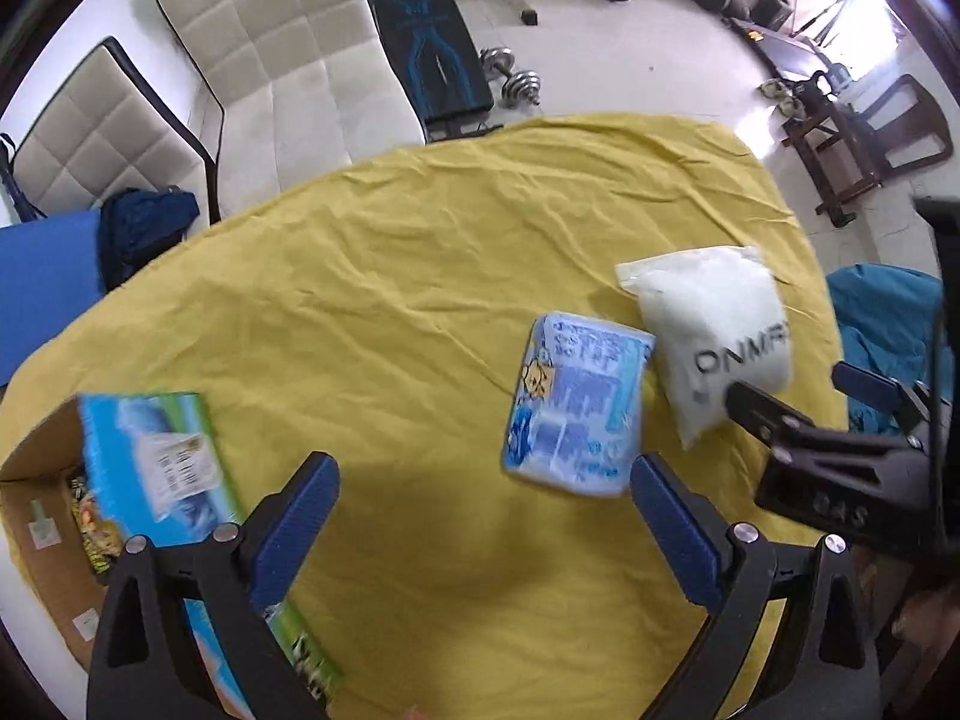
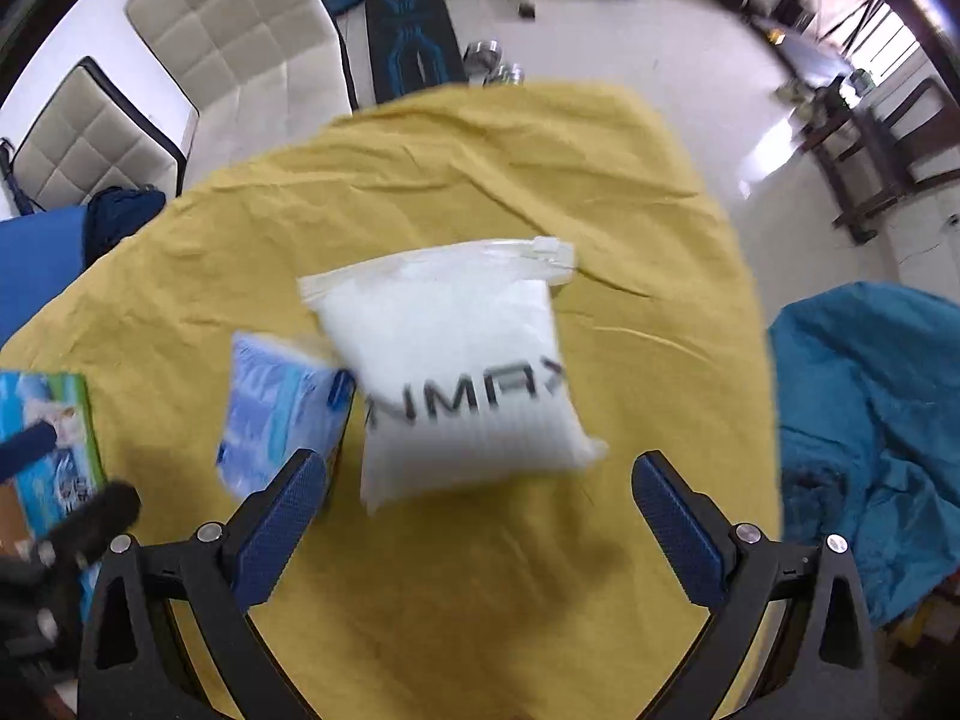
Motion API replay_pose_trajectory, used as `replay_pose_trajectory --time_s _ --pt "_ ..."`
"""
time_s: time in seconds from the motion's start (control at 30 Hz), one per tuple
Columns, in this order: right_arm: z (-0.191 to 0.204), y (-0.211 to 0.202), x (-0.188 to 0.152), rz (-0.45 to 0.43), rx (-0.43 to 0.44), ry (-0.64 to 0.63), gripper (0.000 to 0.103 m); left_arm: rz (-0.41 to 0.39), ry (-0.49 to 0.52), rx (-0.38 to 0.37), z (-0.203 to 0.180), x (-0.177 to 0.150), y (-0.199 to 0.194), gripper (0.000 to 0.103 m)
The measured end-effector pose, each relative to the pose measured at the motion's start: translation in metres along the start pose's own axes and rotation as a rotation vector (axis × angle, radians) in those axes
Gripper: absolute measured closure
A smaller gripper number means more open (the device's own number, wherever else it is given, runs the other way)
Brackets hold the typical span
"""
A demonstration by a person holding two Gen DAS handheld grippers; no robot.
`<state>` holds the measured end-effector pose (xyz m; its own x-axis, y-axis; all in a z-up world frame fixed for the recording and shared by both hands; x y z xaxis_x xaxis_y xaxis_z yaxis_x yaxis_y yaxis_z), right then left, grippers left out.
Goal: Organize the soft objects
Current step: 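Grasp the white NMAX bag with the right tool while the left grasps the blue wipes pack, then carry both packs into the box and open both tools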
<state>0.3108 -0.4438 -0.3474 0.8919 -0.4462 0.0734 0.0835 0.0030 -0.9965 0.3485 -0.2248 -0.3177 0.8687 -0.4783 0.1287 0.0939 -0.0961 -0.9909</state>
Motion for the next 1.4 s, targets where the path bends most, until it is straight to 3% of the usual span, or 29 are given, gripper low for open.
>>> replay_pose_trajectory --time_s 0.13,0.2,0.3,0.43,0.73,0.93,1.13,1.4 --pt "0.004 0.032 0.017 0.040 -0.007 -0.005 0.002 0.040 0.007 0.009 -0.002 0.008 0.027 0.003" --pt "0.003 0.044 0.021 0.071 -0.002 -0.004 0.019 0.052 0.009 0.003 -0.003 0.008 0.034 0.003" --pt "0.002 0.048 0.022 0.090 0.001 -0.020 0.024 0.060 0.010 -0.017 -0.010 0.013 0.044 0.003" --pt "-0.017 0.047 0.018 0.106 -0.043 -0.016 0.025 0.079 0.037 -0.036 -0.024 0.021 0.056 0.003" --pt "-0.055 0.063 0.022 0.162 -0.032 0.044 0.024 0.169 0.058 -0.060 -0.042 0.034 0.101 0.005" --pt "-0.060 0.065 0.016 0.174 -0.056 0.028 0.025 0.162 0.073 -0.045 -0.038 0.027 0.111 0.045" --pt "-0.051 0.058 -0.019 0.208 -0.042 0.002 0.028 0.149 0.046 -0.056 -0.031 -0.005 0.097 0.051" --pt "-0.049 0.052 -0.125 0.272 -0.048 -0.109 0.027 0.153 -0.022 -0.062 -0.025 -0.093 0.079 0.051"
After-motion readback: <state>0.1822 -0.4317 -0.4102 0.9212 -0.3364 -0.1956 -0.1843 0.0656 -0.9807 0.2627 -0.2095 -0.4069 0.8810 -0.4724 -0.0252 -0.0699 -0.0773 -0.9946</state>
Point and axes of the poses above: each gripper's, at about its wrist camera, not at the fingertips, and y roughly the way its jaws point, z to its left, x to its top, the point moved 6 cm from there along y, roughly the way its jaws point, and after that the axes turned 14 degrees about y, right-handed, at the moved point
